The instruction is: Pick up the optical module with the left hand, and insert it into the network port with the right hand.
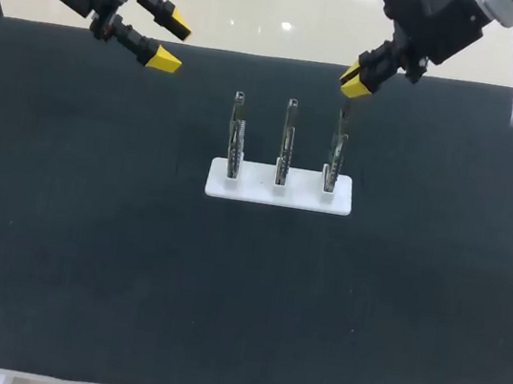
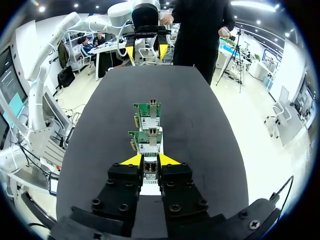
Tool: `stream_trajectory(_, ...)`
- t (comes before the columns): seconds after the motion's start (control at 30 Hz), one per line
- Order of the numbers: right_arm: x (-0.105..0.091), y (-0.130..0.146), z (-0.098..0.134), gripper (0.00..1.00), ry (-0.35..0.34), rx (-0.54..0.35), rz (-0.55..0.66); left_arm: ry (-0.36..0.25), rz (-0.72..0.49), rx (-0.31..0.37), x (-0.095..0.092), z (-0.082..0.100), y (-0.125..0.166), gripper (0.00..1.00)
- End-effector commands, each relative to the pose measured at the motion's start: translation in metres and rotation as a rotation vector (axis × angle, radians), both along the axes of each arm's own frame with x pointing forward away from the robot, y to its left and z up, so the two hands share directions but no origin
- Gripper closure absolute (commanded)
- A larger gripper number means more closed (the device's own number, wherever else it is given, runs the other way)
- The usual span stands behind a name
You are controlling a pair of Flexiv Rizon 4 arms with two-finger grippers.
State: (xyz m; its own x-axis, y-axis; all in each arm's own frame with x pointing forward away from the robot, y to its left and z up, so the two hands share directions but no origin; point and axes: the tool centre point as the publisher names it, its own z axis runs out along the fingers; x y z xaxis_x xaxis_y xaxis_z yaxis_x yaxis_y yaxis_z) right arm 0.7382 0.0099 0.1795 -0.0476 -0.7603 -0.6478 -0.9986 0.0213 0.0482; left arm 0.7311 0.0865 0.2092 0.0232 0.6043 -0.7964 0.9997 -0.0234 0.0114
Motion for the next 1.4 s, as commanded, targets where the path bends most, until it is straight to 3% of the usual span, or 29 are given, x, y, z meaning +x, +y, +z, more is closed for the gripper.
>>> stream_trajectory(0.03, 0.0006, -0.0003, 0.0003, 1.00, 0.003, -0.005, 0.001, 0.002, 0.000, 0.004, 0.0006, 0.0005, -0.0003, 0.00)
stream_trajectory(1.4, 0.0020, 0.0024, -0.0014, 1.00, -0.002, -0.002, -0.004, 0.002, 0.000, 0.004, 0.0006, 0.0005, -0.0003, 0.00)
